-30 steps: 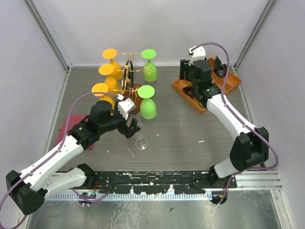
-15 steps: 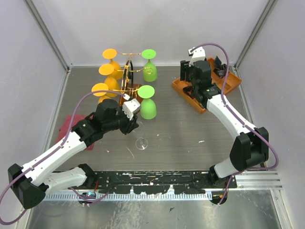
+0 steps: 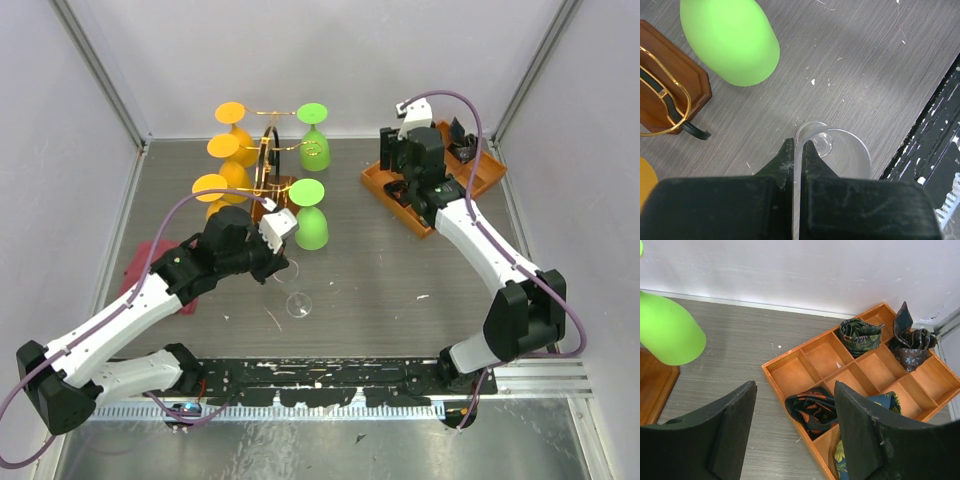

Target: Place the wine glass upside down on the wine glass rack

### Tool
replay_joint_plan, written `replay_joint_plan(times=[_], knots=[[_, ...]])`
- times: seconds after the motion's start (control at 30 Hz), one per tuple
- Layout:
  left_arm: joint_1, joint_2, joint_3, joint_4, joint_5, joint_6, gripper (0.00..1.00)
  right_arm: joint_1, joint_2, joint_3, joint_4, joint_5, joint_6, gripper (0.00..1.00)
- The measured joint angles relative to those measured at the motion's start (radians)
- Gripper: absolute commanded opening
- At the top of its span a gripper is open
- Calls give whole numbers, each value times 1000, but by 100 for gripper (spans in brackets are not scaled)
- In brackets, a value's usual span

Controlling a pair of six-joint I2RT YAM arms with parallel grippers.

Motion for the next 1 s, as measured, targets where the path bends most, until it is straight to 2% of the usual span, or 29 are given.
replay_joint_plan(times=[0.47,0.67,0.87,1.0], knots=[[0,-47,21,9,69,-42,0,0,-62,25,-108,82,8,71],[0,-115,102,154,133,-82,0,0,-92,84,-183,118,61,77],[-1,-126,193,323,158,-82,0,-18,-147,147,-233,172,127,77],[-1,-93,247,439,156,-67,0,-75,-194,161,-247,221,186,76]])
